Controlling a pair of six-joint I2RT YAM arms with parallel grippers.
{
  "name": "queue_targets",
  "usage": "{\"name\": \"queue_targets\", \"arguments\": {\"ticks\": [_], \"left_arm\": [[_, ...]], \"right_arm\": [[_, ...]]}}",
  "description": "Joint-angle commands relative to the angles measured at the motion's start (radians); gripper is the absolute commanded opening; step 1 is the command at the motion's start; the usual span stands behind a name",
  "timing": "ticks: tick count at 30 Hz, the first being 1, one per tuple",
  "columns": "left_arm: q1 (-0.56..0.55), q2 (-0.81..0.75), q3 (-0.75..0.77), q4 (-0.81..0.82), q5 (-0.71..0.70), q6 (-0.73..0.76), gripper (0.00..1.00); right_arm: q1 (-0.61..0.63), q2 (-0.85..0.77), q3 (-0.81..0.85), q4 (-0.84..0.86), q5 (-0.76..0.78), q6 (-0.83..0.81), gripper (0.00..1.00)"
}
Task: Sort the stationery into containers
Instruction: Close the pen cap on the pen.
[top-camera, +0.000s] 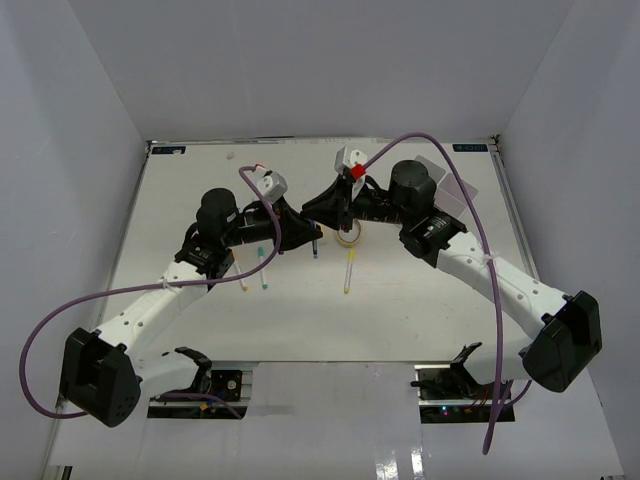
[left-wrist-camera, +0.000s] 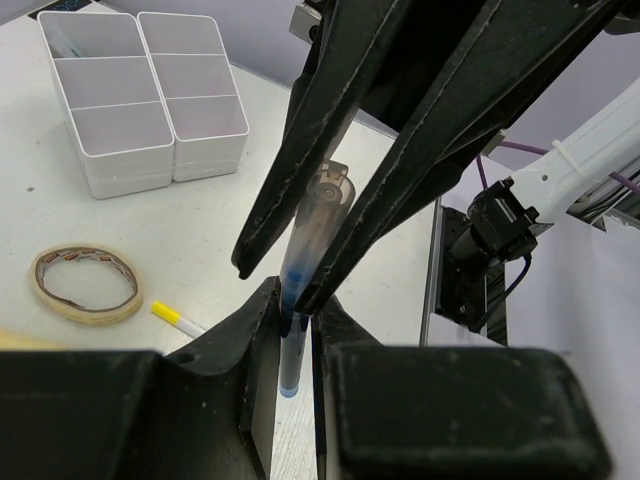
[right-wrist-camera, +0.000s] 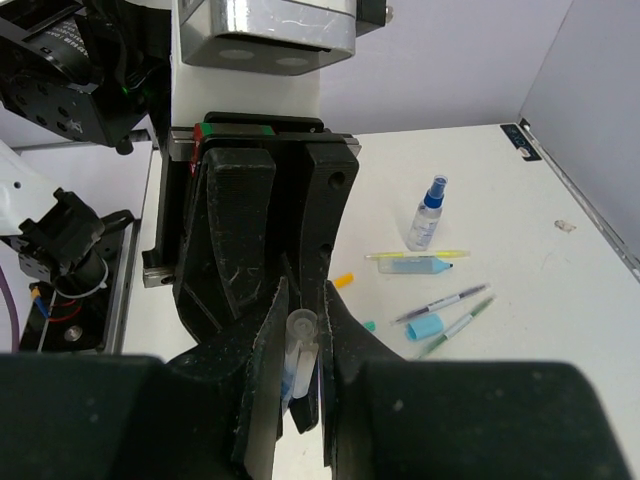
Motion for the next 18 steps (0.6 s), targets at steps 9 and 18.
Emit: {"name": "queue_targets", "arguments": {"ticks": [9, 18], "left_arm": [[0.016, -0.146, 0.02, 0.222, 0.006, 0.036, 0.0], [0.016, -0.12, -0.009, 0.22, 0.01, 0.036, 0.0]], "right_arm": [[0.023, 0.063, -0.036, -0.386, -0.009, 0.038, 0.09], [0.023, 0.05, 0.005, -0.37, 0.026, 0.055, 0.15]]}}
